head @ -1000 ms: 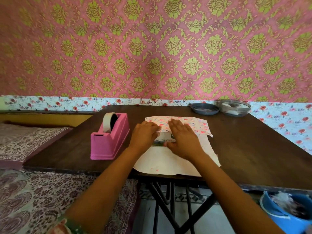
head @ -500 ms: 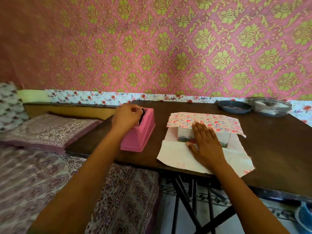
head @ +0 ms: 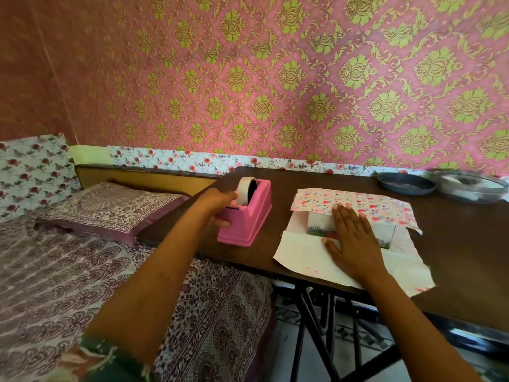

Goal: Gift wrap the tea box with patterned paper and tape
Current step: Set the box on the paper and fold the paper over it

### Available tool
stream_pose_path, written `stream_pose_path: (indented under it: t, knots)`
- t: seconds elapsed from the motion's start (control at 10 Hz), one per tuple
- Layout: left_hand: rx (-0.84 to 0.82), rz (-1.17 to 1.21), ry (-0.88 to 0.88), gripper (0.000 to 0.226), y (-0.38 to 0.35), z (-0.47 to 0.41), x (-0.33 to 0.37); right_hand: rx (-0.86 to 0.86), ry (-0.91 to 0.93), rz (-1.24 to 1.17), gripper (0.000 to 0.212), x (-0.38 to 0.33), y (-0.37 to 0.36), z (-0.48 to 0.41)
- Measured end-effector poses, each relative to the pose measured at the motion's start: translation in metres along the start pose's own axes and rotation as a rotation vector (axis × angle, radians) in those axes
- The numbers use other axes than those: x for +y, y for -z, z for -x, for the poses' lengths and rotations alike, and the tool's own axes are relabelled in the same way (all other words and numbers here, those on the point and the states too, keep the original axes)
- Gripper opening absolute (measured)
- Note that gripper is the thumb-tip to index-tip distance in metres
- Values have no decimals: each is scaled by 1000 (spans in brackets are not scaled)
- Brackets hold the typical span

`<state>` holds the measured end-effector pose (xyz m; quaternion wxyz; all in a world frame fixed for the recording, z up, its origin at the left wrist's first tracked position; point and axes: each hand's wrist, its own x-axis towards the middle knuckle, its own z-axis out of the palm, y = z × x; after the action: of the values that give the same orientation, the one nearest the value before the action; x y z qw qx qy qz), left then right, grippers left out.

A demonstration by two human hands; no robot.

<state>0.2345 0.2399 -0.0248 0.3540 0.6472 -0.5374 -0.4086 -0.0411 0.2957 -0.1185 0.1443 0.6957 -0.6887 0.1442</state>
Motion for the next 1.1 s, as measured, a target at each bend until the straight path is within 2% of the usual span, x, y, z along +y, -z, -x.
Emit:
stream_pose_path:
  t: [0.4,0.7,0.8,1.1]
  knots:
    - [-169,-30,141,40,11,1,20,5,-3,4,81,0,-2,-1]
    - [-234,327,157,31,14,-1,12,8,2,10,81,1,-3,-1]
    - [-207,439,162,24,12,2,14,12,2,10,81,1,-4,-1]
    - [-25,608,10,11,-2,23,-2,38,12,-1,78,1,-4,0]
